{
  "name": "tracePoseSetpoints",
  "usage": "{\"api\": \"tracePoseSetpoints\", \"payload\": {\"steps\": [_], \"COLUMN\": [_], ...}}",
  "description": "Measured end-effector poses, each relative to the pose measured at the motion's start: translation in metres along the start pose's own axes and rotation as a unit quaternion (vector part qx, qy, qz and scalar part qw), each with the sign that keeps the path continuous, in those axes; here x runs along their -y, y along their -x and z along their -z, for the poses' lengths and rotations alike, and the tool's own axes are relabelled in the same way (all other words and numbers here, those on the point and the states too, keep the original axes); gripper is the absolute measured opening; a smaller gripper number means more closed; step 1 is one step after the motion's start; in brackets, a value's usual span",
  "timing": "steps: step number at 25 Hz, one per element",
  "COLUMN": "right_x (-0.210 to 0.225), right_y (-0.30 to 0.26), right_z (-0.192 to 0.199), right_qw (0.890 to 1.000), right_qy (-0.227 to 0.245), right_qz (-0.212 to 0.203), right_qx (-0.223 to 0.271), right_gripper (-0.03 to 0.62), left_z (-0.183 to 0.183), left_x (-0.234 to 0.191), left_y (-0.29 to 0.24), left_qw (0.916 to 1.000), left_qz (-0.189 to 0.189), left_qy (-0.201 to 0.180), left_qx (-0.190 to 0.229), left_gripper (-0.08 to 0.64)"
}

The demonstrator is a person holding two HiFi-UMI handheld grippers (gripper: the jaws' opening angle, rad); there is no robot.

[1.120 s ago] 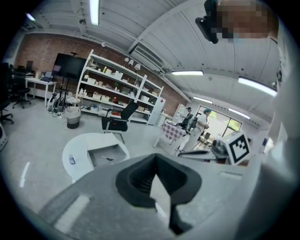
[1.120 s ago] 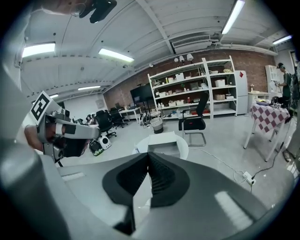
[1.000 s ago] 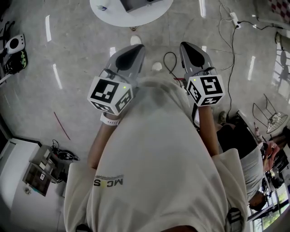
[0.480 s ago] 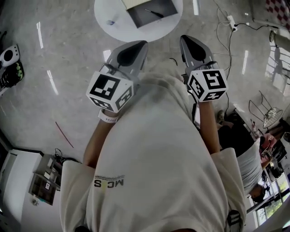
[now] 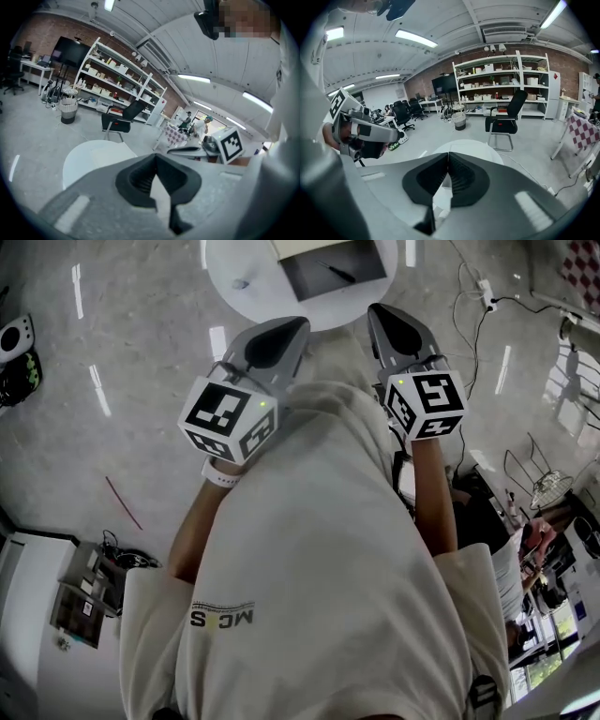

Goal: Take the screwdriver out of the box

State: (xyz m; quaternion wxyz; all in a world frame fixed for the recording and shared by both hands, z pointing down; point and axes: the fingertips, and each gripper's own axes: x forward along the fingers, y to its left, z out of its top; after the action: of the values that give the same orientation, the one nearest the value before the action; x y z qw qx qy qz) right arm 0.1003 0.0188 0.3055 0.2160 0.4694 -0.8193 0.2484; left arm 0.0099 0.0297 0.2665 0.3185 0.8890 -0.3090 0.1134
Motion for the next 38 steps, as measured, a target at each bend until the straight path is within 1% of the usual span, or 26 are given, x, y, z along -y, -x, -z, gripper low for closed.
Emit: {"api": "tracePoseSetpoints", "payload": {"steps": [4,7,9,16,19,23,31,32,34,38], "right_x": [0.003,0.003,0.004,0.017,0.023,0.037,0.052,0.053,0.056,0.065], "right_y": [-0.029,-0.055,-0.069,-0.109,-0.126,-0.148,-0.188,-0.192,-0.2,-0.216], "right_z": [0.004,0.005,0.009,0.026,0.035,0.046,0.082,0.087,0.1,0.124], "right_qw": [1.0,0.999,0.998,0.992,0.988,0.982,0.968,0.965,0.96,0.948], "right_qy": [0.003,0.011,0.024,0.067,0.091,0.116,0.148,0.15,0.16,0.182], "right_qz": [-0.015,-0.027,-0.032,-0.053,-0.062,-0.069,-0.091,-0.092,-0.097,-0.103], "right_qx": [-0.023,-0.038,-0.05,-0.092,-0.109,-0.134,-0.183,-0.192,-0.21,-0.239], "right_gripper": [0.003,0.012,0.015,0.049,0.051,0.052,0.069,0.069,0.093,0.093], "left_z": [-0.002,-0.001,0.003,0.02,0.026,0.037,0.062,0.064,0.069,0.08], "left_x": [-0.026,-0.05,-0.062,-0.08,-0.086,-0.097,-0.113,-0.114,-0.117,-0.124], "left_y": [-0.003,-0.006,-0.009,-0.025,-0.03,-0.038,-0.054,-0.056,-0.06,-0.068], "left_qw": [0.9996,0.9992,0.9988,0.9974,0.9969,0.9951,0.9917,0.9914,0.9907,0.9897], "left_qz": [-0.023,-0.029,-0.032,-0.044,-0.047,-0.06,-0.078,-0.079,-0.081,-0.085], "left_qy": [0.016,0.029,0.035,0.051,0.054,0.065,0.082,0.084,0.087,0.09], "left_qx": [0.0,-0.002,-0.007,-0.025,-0.033,-0.043,-0.061,-0.063,-0.066,-0.071], "left_gripper": [0.0,0.0,0.0,0.0,0.0,0.0,0.0,0.0,0.0,0.0]}}
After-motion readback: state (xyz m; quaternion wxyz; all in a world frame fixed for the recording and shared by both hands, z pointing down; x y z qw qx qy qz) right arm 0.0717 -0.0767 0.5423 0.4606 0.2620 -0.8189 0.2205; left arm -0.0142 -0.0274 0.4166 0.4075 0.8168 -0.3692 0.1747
